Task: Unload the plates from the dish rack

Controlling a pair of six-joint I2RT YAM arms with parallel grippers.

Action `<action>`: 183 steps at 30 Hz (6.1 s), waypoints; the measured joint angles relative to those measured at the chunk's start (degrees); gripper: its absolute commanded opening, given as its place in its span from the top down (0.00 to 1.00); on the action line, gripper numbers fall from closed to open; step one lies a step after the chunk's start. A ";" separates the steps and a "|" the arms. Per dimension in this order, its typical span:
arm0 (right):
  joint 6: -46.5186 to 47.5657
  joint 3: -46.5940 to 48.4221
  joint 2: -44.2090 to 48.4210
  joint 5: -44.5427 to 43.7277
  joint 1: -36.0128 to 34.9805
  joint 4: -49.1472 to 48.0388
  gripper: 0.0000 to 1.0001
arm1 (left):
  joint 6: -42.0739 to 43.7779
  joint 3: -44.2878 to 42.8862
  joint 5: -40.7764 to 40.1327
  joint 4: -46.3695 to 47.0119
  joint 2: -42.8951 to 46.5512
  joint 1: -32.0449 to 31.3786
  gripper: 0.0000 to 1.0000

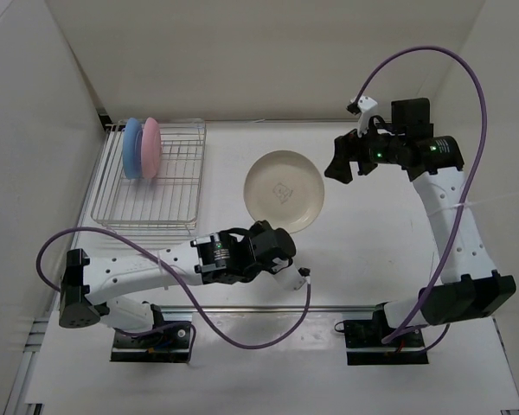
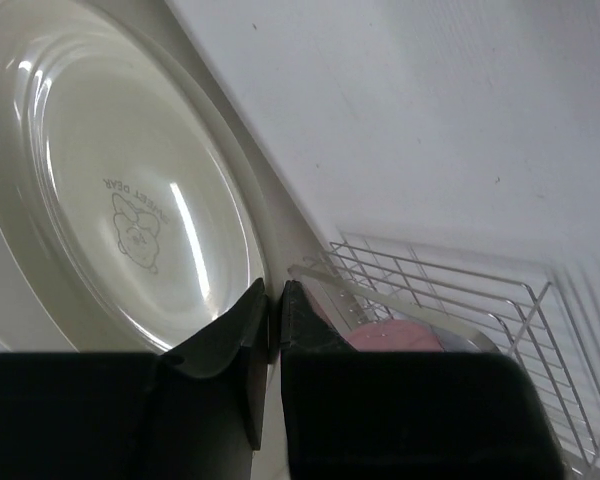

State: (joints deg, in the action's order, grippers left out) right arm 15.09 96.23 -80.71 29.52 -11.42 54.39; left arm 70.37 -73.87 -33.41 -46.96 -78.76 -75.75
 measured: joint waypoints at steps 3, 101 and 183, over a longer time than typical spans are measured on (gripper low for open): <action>0.48 -1.22 1.90 1.38 0.04 -1.07 0.10 | 0.39 0.22 -0.59 1.99 -0.50 -1.57 0.89; -1.18 -15.96 -1.27 -13.62 11.72 -5.42 0.09 | -61.33 -27.39 95.62 15.17 -28.04 108.04 0.00; -0.20 -11.89 9.05 -3.56 11.67 -3.34 0.09 | -40.72 -35.74 63.49 -15.56 2.86 53.90 0.89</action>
State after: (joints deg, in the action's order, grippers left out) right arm 14.90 84.33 -71.66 25.96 0.25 51.05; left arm 29.65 -109.60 30.09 -62.52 -75.90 -21.85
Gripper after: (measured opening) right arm 0.910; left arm 0.153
